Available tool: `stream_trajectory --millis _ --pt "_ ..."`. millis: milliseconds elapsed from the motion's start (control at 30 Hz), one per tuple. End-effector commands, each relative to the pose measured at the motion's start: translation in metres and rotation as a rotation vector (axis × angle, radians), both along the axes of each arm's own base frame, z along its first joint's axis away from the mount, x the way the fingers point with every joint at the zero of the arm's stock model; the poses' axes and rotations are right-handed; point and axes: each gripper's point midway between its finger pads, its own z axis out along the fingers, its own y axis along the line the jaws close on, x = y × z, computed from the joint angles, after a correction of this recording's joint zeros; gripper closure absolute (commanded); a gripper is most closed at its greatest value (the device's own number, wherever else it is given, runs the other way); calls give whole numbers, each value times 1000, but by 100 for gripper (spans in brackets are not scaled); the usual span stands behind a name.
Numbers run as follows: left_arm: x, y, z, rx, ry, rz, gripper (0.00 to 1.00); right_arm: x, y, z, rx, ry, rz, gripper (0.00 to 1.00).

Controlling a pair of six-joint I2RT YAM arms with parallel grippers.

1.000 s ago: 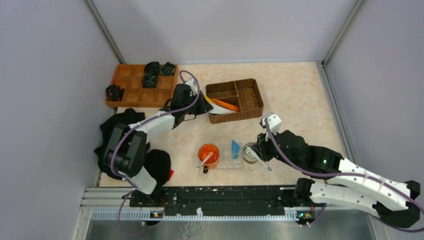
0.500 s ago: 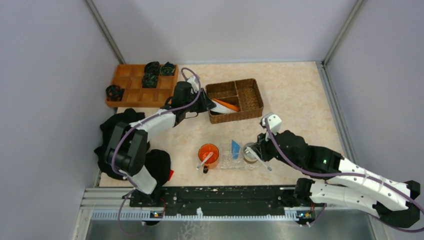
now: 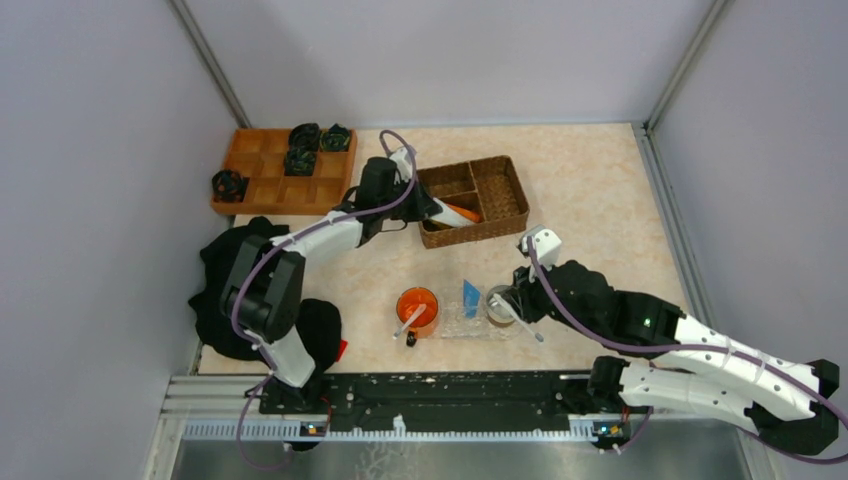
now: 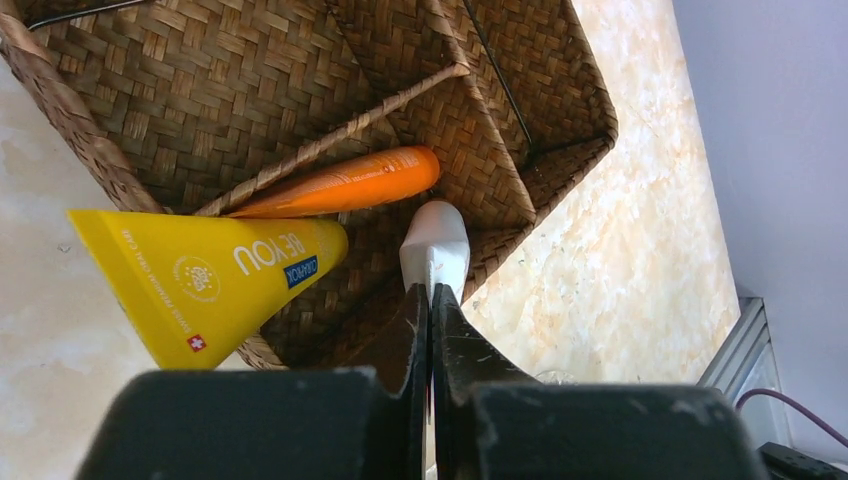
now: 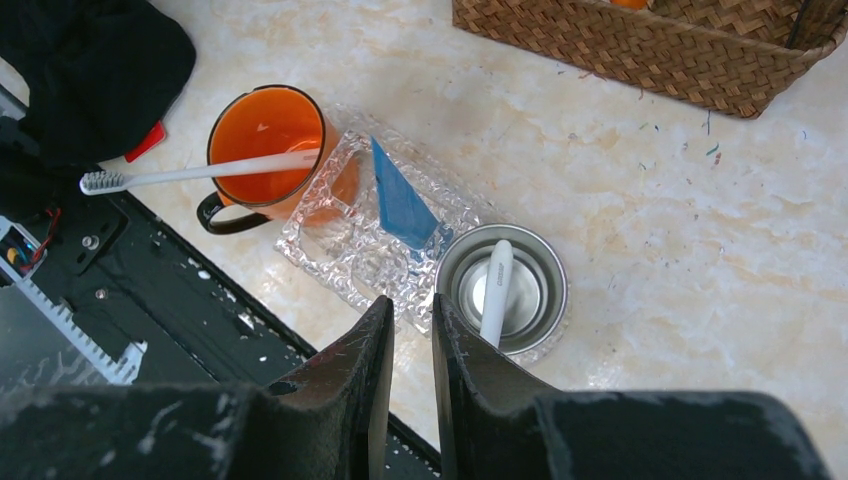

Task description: Prepare toiletry sets of a toothbrush and toothpaste on the tray

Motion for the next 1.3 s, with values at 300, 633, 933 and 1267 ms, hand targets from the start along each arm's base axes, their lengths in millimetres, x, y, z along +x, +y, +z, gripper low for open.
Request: stream_trajectory --millis 300,633,933,1267 --pt "-3 9 109 128 -186 -59 100 0 5 7 24 -12 11 80" --pt "-59 34 189 205 -212 -140 98 2 1 25 43 -36 -7 81" --pt "-111 45 162 509 -91 -163 99 6 -1 43 13 -46 -24 82" --pt "-153 39 149 601 -107 -258 100 4 -9 56 39 -45 -42 82"
